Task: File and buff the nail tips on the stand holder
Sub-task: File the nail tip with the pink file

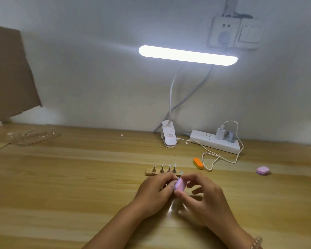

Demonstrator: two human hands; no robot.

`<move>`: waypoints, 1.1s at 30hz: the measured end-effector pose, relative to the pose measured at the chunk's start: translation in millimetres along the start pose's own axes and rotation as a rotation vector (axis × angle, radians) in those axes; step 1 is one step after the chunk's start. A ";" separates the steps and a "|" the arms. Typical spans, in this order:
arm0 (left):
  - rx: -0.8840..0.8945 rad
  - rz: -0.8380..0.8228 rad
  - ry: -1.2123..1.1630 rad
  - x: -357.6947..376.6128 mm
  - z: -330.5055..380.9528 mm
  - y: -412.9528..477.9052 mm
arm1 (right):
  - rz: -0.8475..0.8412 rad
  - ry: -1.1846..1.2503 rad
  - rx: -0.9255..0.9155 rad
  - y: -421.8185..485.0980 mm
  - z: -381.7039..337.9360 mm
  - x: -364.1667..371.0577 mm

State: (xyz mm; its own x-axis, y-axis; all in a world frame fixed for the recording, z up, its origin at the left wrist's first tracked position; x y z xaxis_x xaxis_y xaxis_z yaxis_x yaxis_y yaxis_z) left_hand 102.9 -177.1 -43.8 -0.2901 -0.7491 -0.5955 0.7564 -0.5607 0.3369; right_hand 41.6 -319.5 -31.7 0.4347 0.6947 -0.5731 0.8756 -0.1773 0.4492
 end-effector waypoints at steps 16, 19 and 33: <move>0.033 -0.037 0.110 3.0 0.1 1.6 | 0.074 -0.053 -0.081 -2.4 -7.6 -3.1; 0.021 -0.027 0.088 3.0 -2.0 1.6 | 0.096 -0.032 0.019 2.7 3.3 -6.0; 0.031 -0.047 0.118 5.2 -4.4 2.8 | 0.112 -0.054 0.017 1.7 -1.7 -6.1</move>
State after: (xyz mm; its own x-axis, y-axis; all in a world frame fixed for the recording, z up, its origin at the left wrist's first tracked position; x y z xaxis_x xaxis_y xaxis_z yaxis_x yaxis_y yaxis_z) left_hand 106.1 -181.0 -49.2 -0.2520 -0.6763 -0.6922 0.7245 -0.6060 0.3284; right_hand 40.1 -322.8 -26.3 0.5405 0.6312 -0.5562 0.8240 -0.2637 0.5015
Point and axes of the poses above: each hand's wrist, its own y-axis towards the middle knuckle, its own x-axis out of the palm, z = x × y, the point moved 6 cm from there along y, towards the middle knuckle, and after that the axes turned 6 degrees about x, right-handed, at the moved point
